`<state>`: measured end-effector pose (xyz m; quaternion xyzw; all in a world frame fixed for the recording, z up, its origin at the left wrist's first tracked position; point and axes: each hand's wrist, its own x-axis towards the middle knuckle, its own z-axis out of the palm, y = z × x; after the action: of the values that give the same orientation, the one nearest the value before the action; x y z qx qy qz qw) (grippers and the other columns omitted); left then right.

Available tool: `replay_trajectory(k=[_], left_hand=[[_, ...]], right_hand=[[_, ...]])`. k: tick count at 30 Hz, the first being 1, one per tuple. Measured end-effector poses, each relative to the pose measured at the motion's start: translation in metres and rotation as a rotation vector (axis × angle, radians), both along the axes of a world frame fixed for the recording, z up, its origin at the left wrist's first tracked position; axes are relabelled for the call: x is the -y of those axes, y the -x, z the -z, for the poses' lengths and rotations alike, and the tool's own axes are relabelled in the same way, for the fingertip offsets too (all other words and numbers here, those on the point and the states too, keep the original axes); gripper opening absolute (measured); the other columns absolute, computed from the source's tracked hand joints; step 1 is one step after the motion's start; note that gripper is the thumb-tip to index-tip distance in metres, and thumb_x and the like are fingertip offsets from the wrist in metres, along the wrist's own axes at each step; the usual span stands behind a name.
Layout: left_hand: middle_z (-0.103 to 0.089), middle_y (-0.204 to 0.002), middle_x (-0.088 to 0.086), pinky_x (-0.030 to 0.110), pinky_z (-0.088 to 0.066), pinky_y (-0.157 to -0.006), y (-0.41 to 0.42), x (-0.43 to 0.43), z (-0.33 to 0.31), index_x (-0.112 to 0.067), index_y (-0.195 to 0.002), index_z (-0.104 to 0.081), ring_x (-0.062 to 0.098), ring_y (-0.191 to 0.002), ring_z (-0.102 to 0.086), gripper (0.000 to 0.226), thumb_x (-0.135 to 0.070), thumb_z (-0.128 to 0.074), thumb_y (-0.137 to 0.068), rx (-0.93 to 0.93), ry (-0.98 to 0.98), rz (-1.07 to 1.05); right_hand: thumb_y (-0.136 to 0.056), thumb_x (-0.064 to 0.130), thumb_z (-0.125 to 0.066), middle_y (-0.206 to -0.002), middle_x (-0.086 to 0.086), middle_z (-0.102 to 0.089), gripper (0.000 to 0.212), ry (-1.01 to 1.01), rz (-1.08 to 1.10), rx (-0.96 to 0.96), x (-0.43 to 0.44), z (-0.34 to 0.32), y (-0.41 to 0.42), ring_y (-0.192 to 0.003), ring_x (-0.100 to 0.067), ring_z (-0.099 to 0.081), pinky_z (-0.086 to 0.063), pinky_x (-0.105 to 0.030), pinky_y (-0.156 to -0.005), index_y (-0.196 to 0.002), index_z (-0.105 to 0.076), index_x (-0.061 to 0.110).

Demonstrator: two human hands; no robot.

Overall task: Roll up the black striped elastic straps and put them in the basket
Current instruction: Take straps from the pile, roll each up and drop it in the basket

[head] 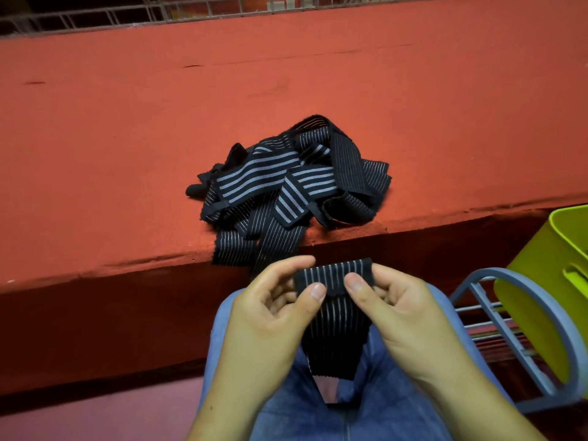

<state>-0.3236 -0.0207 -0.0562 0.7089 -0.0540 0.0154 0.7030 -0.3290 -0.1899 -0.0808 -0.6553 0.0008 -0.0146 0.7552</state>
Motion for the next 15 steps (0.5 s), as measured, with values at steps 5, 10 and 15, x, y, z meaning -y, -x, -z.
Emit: replay_trajectory(k=[5,10,15], left_hand=[[-0.080,-0.092,0.001,0.014,-0.055,-0.076,-0.0009,-0.0014,0.0027,-0.013,-0.102,-0.077,0.010,-0.087,-0.076,0.018,-0.001,-0.072,-0.089,0.012,0.012,-0.019],[-0.080,-0.093,0.000,0.014,-0.055,-0.076,-0.0003,-0.0014,0.0026,-0.014,-0.102,-0.077,0.010,-0.087,-0.076,0.018,-0.002,-0.073,-0.089,0.012,0.016,-0.025],[-0.080,-0.098,-0.002,0.015,-0.055,-0.080,-0.0002,-0.0018,0.0026,-0.014,-0.108,-0.076,0.010,-0.092,-0.075,0.024,-0.002,-0.074,-0.087,0.015,0.023,0.008]], right_hand=[[-0.093,0.032,-0.064,-0.100,-0.017,-0.081,0.025,-0.012,-0.005,-0.023,0.0006,0.0011,0.0010,-0.101,-0.043,-0.075,-0.058,-0.056,-0.090,-0.108,-0.080,0.019],[-0.094,0.032,-0.064,-0.100,-0.016,-0.081,0.025,0.026,0.000,-0.022,0.0004,0.0013,0.0006,-0.102,-0.042,-0.075,-0.058,-0.059,-0.091,-0.108,-0.081,0.020],[-0.093,0.032,-0.065,-0.097,-0.015,-0.081,0.025,0.020,0.019,-0.018,0.0006,0.0011,0.0000,-0.096,-0.035,-0.078,-0.062,-0.041,-0.081,-0.107,-0.081,0.019]])
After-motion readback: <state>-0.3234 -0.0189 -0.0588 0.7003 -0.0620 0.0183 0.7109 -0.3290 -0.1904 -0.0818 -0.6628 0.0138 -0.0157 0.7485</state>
